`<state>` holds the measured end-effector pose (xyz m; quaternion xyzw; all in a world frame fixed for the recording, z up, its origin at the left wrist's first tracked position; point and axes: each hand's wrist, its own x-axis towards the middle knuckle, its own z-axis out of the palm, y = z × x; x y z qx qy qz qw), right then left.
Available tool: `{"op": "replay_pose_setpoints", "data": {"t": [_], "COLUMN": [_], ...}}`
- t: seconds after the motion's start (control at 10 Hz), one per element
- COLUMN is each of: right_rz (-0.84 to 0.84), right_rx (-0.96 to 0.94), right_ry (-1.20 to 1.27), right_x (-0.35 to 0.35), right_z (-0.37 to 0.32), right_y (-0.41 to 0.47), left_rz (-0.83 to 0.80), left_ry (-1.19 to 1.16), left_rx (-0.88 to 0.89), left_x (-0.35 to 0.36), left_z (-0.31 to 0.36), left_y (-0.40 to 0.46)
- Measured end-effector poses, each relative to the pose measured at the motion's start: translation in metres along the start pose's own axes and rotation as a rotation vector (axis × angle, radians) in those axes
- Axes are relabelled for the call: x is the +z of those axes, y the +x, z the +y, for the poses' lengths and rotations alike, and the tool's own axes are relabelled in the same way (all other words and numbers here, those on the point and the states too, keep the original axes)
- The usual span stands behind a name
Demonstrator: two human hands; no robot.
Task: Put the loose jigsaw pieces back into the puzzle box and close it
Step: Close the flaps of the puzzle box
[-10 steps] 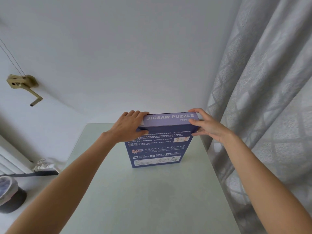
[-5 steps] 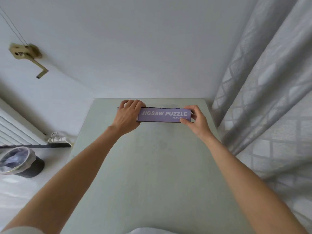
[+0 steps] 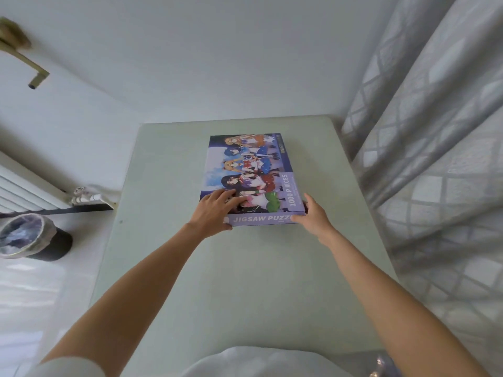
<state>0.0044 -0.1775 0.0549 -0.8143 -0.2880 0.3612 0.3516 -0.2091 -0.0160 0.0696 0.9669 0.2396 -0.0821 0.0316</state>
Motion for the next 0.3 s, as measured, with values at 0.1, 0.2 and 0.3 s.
{"op": "replay_pose_setpoints", "data": {"t": [0.1, 0.2, 0.3], "right_rz": [-0.017, -0.031, 0.003], "right_rx": [0.075, 0.111, 0.096], "right_ry": [0.092, 0.136, 0.102], "right_x": [0.017, 0.026, 0.027], "right_z": [0.002, 0.001, -0.004], "right_y": [-0.010, -0.014, -0.020], "left_rz": [-0.018, -0.034, -0.011], "left_ry": [-0.038, -0.110, -0.177], "left_rx": [-0.001, -0.026, -0.085], "left_x": [0.016, 0.023, 0.016], "left_z": [0.000, 0.002, 0.007], "left_y": [-0.012, -0.019, -0.023]}}
